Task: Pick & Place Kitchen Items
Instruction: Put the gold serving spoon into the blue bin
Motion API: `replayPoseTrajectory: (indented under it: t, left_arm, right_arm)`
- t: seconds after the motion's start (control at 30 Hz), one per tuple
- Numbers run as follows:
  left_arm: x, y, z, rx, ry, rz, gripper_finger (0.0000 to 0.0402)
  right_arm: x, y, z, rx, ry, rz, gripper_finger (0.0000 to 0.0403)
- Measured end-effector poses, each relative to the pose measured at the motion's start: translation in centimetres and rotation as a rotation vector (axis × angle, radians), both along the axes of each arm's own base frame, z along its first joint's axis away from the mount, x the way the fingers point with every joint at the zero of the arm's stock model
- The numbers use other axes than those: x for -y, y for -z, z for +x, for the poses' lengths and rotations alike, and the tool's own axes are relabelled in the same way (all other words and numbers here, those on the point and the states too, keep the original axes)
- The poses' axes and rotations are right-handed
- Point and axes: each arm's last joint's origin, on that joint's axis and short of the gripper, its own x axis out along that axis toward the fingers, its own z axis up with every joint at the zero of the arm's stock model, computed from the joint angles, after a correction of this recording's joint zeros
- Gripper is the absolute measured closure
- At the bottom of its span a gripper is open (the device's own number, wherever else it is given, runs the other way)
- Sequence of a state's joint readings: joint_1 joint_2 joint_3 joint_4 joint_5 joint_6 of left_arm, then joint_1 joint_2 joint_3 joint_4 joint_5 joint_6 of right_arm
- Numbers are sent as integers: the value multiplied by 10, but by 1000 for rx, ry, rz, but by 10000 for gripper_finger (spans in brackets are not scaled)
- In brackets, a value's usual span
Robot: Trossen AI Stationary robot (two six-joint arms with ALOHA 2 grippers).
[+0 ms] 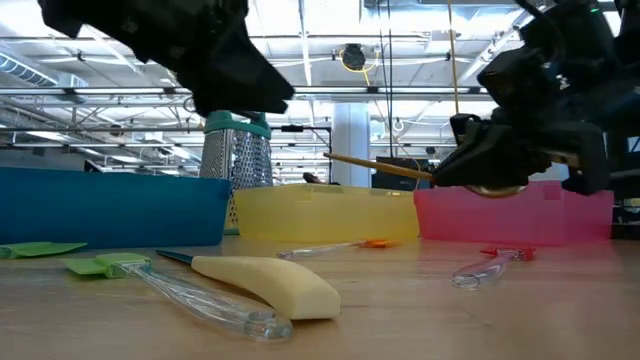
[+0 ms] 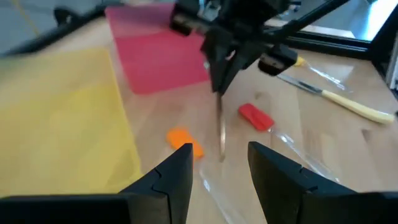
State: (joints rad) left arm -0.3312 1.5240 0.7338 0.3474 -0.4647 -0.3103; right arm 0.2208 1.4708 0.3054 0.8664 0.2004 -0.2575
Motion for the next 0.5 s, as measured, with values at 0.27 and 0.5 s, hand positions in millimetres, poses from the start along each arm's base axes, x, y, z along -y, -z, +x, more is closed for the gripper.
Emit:
replayPoseTrajectory:
  t: [0.27,0.5]
  left_arm:
    - [2,0,47,-32,14,266,243]
    - [-8,-10,78,-69,-7,329,243]
  right_arm:
    - [19,-6,6,61,-7,32,388]
    - [27,-7,6,63,-107,32,388]
